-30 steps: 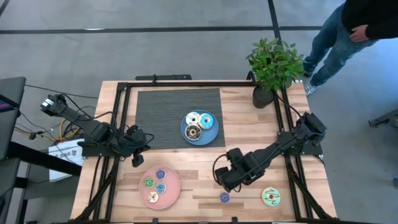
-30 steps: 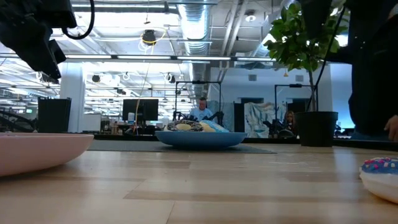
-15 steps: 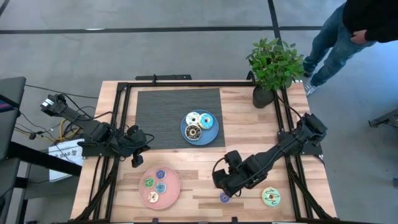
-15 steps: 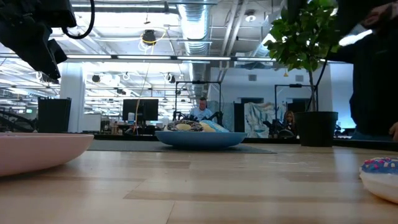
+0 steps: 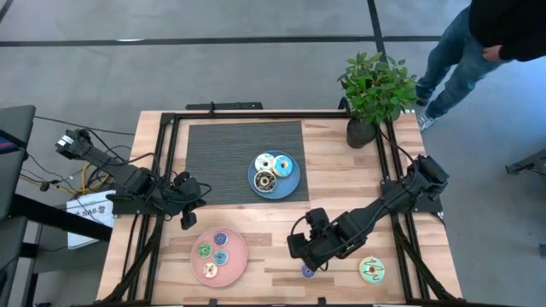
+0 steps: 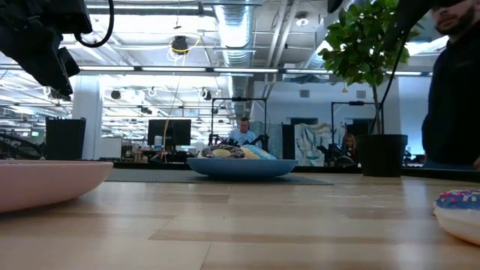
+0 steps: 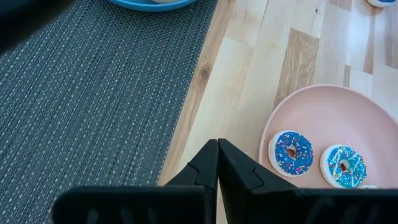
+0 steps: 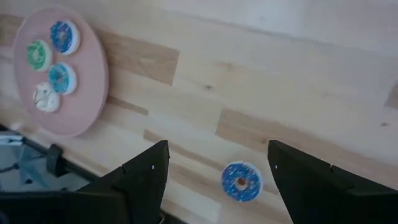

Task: Pick & Place donuts
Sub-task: Put the small dark blue donut on the pink plate

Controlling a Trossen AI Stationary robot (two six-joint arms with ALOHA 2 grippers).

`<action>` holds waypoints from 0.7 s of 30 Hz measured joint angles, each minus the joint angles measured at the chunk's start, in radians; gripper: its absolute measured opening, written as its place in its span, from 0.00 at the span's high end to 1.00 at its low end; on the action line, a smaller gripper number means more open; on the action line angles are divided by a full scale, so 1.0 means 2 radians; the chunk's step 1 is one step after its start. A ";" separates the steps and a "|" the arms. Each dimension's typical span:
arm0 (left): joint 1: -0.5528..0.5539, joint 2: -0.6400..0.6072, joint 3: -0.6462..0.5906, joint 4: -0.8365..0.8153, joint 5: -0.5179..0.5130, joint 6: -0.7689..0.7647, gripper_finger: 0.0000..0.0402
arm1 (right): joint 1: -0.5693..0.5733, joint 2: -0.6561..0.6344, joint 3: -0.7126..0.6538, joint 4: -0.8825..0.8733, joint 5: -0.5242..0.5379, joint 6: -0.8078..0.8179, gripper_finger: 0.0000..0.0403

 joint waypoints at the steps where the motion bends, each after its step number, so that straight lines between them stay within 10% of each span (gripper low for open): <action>1: 0.000 0.000 0.000 0.000 0.000 0.000 1.00 | 0.000 0.000 0.000 0.005 -0.003 0.000 0.34; 21: 0.000 0.000 0.000 0.015 0.007 -0.001 1.00 | 0.015 0.115 0.066 0.005 -0.085 0.014 0.34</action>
